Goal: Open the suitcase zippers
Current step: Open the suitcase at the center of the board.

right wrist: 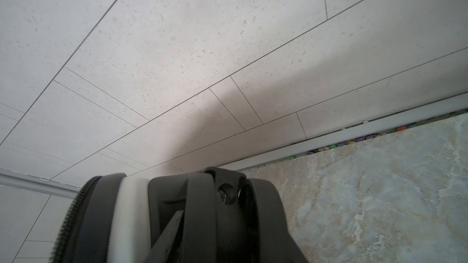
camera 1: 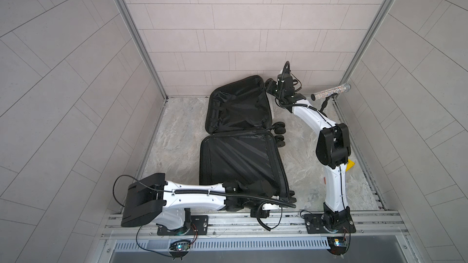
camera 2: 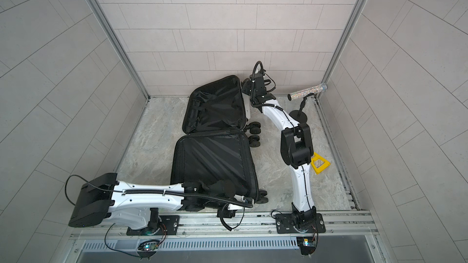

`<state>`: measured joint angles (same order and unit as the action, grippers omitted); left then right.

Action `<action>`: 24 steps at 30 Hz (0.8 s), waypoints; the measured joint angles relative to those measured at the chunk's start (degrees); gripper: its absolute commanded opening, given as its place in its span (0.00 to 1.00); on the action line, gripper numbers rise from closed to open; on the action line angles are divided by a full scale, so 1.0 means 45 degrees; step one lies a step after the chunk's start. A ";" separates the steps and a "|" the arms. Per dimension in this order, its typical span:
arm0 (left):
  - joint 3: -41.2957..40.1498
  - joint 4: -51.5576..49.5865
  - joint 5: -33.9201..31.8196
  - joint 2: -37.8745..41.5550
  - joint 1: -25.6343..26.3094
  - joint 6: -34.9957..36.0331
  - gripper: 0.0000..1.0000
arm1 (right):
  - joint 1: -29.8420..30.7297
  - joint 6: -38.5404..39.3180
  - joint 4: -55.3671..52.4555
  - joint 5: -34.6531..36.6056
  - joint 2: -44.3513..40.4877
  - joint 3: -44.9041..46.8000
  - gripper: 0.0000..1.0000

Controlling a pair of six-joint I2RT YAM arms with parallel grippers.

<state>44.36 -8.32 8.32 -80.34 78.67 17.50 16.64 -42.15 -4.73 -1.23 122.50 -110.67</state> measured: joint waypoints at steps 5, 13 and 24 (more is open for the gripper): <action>0.0000 0.0005 0.0005 -0.0010 0.0000 0.0005 0.01 | 0.0000 -0.0296 -0.0223 0.0277 0.0000 0.0000 0.27; 0.0000 0.0005 0.0010 -0.0010 0.0000 0.0019 0.01 | 0.0000 -0.0651 -0.0457 0.0578 0.0000 0.0073 0.31; 0.0000 -0.0010 0.0029 -0.0044 -0.0005 0.0087 0.01 | -0.0121 -0.0967 -0.0364 0.0709 0.0000 0.0413 0.40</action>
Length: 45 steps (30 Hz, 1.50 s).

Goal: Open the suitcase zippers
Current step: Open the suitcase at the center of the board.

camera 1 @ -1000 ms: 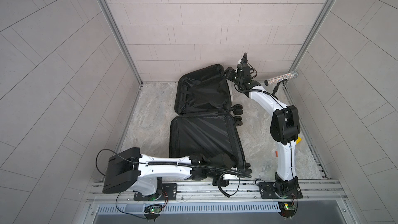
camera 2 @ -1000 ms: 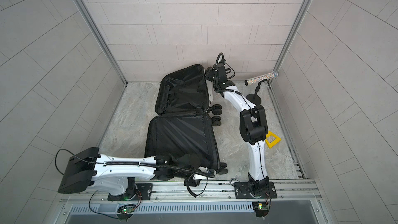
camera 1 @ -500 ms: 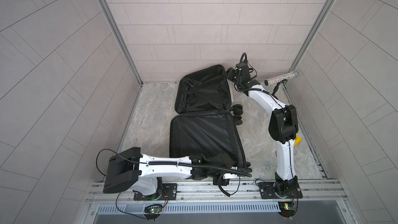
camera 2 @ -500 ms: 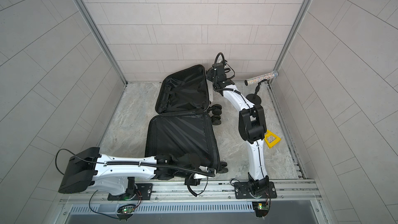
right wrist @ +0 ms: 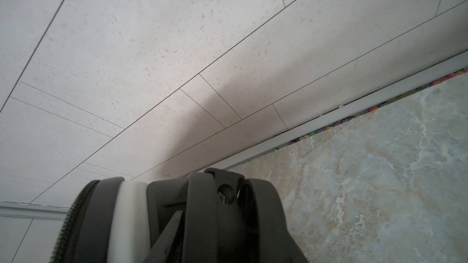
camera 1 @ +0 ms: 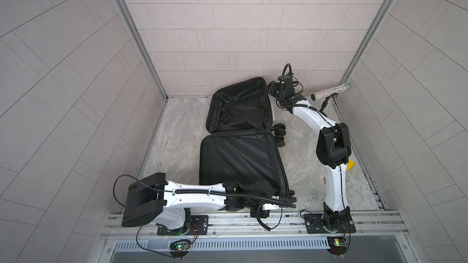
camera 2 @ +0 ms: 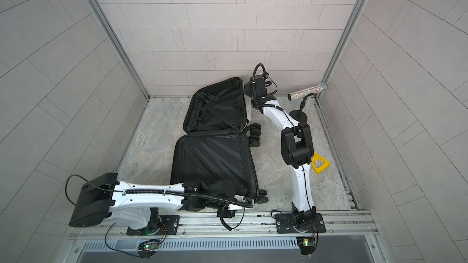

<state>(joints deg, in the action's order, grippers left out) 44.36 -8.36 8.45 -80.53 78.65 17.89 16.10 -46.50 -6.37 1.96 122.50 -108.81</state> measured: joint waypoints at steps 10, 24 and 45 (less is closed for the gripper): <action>0.0000 -0.0005 0.0068 0.0000 -0.0034 0.0097 0.02 | -0.0112 -0.0277 0.0345 0.0063 0.0000 0.0398 0.46; 0.0063 -0.0112 0.0219 -0.0005 -0.0058 0.0272 0.02 | -0.0408 -0.0160 0.0602 0.0432 -0.0102 0.1151 0.50; 0.0262 -0.0087 0.0350 -0.0131 -0.0170 0.0359 0.07 | -0.0865 0.2249 0.0063 0.2147 -0.0214 0.2191 0.56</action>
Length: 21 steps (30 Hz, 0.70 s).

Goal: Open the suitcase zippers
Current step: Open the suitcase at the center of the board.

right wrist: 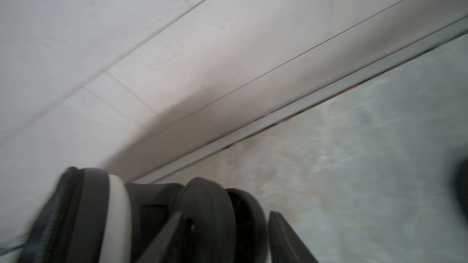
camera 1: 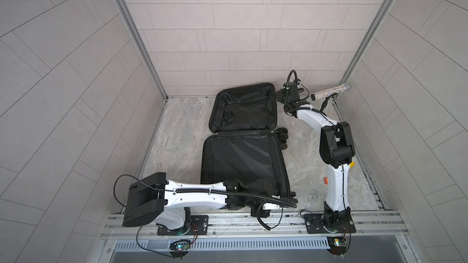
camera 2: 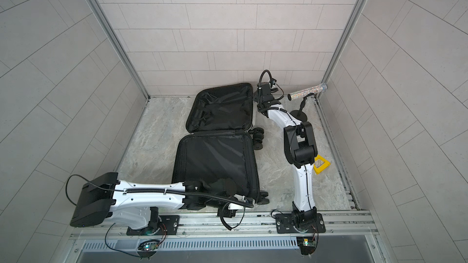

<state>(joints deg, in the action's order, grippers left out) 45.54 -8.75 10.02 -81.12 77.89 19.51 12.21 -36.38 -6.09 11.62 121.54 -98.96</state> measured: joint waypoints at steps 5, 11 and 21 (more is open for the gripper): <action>0.0155 0.0403 -0.0243 -0.0185 -0.0233 -0.0029 0.12 | -0.0019 0.1588 -0.2064 0.1166 0.0019 0.0865 0.57; 0.0165 0.0209 -0.0573 -0.0311 -0.0248 0.0068 0.52 | 0.0034 0.2438 -0.2657 0.1491 -0.0393 0.1200 0.57; 0.0583 -0.1569 -0.2006 0.0860 -0.0806 -0.1598 0.71 | 0.0063 0.3123 -0.3206 -0.0704 -0.5571 0.3944 0.56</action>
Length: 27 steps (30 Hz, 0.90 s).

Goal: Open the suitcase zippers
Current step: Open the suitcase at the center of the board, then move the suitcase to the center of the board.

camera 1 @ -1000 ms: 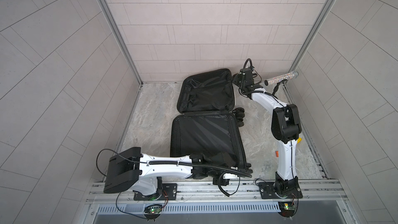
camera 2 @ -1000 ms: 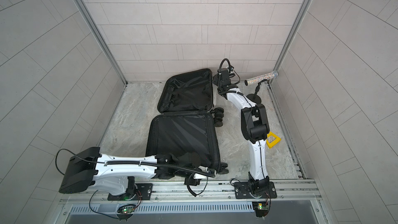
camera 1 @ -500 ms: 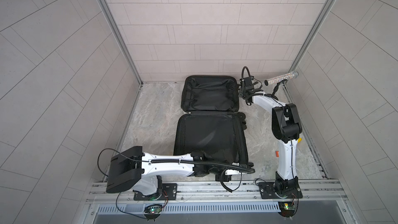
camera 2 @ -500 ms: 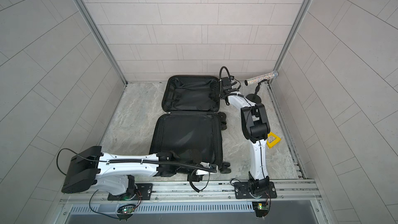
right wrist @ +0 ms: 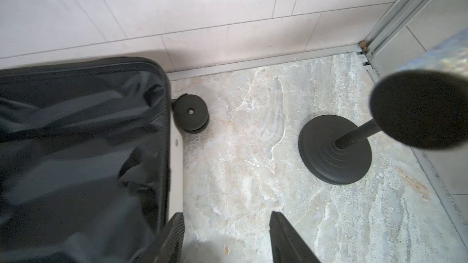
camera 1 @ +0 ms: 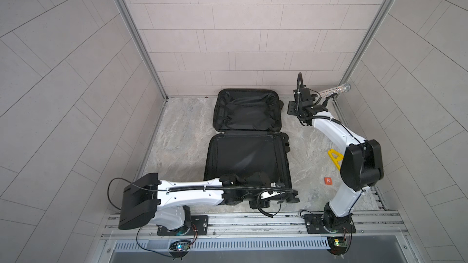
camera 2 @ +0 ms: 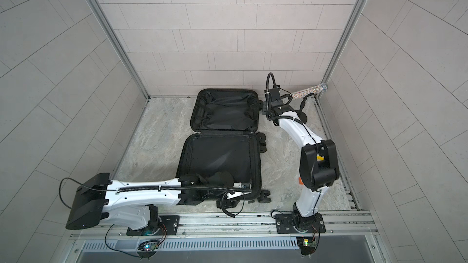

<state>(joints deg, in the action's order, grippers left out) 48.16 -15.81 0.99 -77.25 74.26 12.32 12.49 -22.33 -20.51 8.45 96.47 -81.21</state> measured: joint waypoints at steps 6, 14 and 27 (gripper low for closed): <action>0.0889 -0.1579 0.0296 0.0908 -0.1049 -0.1010 0.73 | 0.0641 -0.0049 -0.1370 -0.1656 -0.2603 0.2569 0.55; 0.0976 -0.2050 0.0889 0.2365 -0.1851 -0.1647 0.73 | 0.1894 -0.0588 -0.3138 -0.3580 -0.6227 0.5882 0.54; 0.1214 -0.3201 0.1039 0.2691 -0.5911 -0.5542 0.73 | 0.4240 -0.2322 -0.3337 -0.4255 -0.7009 0.7145 0.47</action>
<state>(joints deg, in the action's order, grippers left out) 53.63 -30.22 5.67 -65.14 47.66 -12.62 31.57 -32.77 -35.53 -10.70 64.93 -49.06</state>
